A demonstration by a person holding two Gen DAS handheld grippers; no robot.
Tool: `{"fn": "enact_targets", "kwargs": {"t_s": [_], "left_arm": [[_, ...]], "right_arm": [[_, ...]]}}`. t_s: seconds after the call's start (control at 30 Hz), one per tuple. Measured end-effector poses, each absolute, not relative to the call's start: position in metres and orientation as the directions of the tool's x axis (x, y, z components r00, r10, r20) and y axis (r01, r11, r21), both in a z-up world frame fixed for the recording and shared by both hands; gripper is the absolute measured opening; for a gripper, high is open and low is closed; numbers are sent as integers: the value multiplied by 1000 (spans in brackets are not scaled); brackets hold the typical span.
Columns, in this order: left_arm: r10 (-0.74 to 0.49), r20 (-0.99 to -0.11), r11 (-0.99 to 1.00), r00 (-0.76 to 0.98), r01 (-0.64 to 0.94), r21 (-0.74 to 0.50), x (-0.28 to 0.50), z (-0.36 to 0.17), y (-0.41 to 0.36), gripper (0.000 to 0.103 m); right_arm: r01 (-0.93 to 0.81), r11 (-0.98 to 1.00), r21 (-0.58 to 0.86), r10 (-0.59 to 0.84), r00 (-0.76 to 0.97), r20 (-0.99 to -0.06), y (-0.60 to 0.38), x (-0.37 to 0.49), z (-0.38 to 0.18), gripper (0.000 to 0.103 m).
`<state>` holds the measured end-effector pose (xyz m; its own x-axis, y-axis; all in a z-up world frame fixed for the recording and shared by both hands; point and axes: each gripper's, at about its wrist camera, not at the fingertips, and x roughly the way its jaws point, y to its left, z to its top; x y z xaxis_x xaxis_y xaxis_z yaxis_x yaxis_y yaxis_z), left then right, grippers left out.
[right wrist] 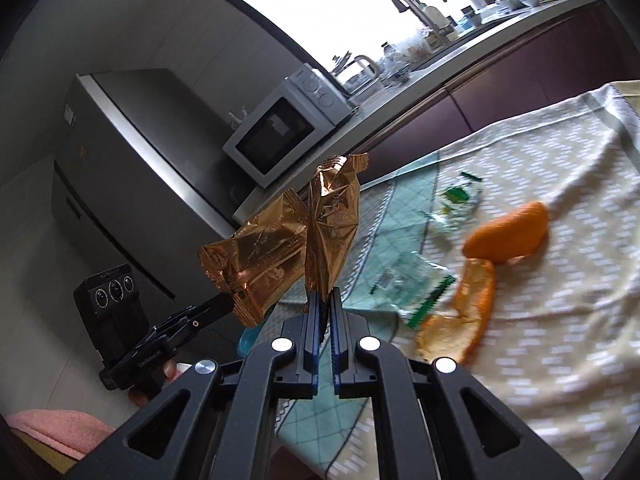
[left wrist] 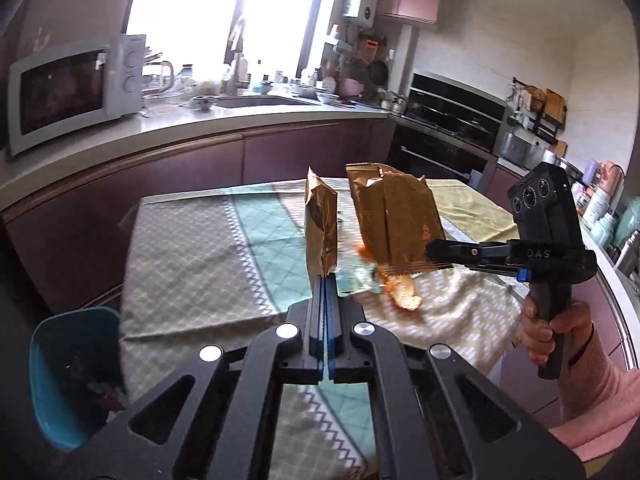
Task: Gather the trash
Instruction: 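Lift both brown wrappers and carry them over the blue bin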
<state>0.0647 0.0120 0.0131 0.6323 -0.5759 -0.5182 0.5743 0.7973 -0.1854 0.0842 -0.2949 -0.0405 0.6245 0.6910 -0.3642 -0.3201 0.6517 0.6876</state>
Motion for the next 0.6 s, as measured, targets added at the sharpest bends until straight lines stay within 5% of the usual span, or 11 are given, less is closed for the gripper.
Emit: {"fn": "enact_targets", "kwargs": {"t_s": [0.6], "left_arm": [[-201, -626, 979, 753, 142, -143, 88, -28, 204, 1]], "right_arm": [[-526, 558, 641, 821, 242, -517, -55, 194, -42, 4]]}}
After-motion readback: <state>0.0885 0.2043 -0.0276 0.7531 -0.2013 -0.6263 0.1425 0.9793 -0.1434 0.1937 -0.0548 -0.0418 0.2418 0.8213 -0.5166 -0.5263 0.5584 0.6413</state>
